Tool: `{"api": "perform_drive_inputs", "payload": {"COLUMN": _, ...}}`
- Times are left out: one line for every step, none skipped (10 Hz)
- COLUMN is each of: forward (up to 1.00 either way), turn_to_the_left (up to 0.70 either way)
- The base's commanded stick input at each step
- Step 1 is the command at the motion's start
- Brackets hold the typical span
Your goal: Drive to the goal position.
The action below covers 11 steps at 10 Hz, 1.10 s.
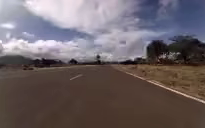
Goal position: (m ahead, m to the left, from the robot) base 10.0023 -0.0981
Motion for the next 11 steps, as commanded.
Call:
{"api": "perform_drive_inputs", "payload": {"forward": 0.70, "turn_to_the_left": 0.00}}
{"api": "perform_drive_inputs", "payload": {"forward": 0.70, "turn_to_the_left": 0.00}}
{"api": "perform_drive_inputs", "payload": {"forward": 0.70, "turn_to_the_left": 0.00}}
{"api": "perform_drive_inputs", "payload": {"forward": 0.70, "turn_to_the_left": 0.00}}
{"api": "perform_drive_inputs", "payload": {"forward": 0.70, "turn_to_the_left": -0.05}}
{"api": "perform_drive_inputs", "payload": {"forward": 0.70, "turn_to_the_left": -0.15}}
{"api": "perform_drive_inputs", "payload": {"forward": 0.70, "turn_to_the_left": -0.24}}
{"api": "perform_drive_inputs", "payload": {"forward": 0.70, "turn_to_the_left": -0.33}}
{"api": "perform_drive_inputs", "payload": {"forward": 0.70, "turn_to_the_left": -0.21}}
{"api": "perform_drive_inputs", "payload": {"forward": 0.70, "turn_to_the_left": -0.04}}
{"api": "perform_drive_inputs", "payload": {"forward": 0.70, "turn_to_the_left": 0.00}}
